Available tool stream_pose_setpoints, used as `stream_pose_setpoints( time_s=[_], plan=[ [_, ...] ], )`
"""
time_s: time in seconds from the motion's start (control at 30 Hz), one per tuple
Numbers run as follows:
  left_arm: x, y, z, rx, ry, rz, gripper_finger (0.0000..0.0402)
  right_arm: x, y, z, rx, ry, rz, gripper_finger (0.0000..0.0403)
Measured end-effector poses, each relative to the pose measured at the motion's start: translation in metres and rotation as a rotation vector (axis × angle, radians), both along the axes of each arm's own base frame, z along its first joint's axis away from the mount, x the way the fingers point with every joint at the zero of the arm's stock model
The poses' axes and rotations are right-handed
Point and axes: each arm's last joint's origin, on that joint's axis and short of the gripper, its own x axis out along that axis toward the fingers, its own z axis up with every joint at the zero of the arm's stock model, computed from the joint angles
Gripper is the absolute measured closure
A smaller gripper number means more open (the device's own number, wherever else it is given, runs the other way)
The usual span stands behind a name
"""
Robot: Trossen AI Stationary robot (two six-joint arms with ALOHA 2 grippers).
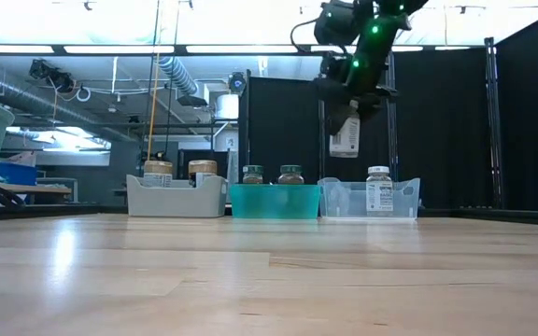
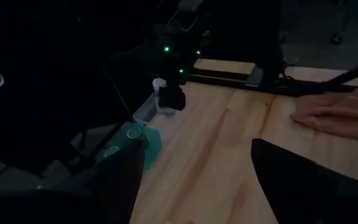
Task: Sort spices by type
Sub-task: Put the white seasoning bottle into the transparent bin
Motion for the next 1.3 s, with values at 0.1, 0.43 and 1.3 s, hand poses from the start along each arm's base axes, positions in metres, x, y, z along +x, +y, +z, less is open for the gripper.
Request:
stream_pose_setpoints(
  time_s=[0.1,0.43,1.3],
  plan=[
    [-0.002,0.006,0.003,0.016,0.007,0.002,0.0102,-0.004,-0.013,0.001,-0.003,-0.048,-0.084,0.0197],
    [0.001,0.016,0.004,0.054,0.033,0.026,0.0102,-0.02,-0.047,0.003,-0.029,-0.17,-0.332,0.0197],
    [-0.015,0.031,0.016,0.031,0.011,0.014,0.0101,-0.046,-0.088,0.002,0.106,-0.043,0.149,0.0197]
  ],
)
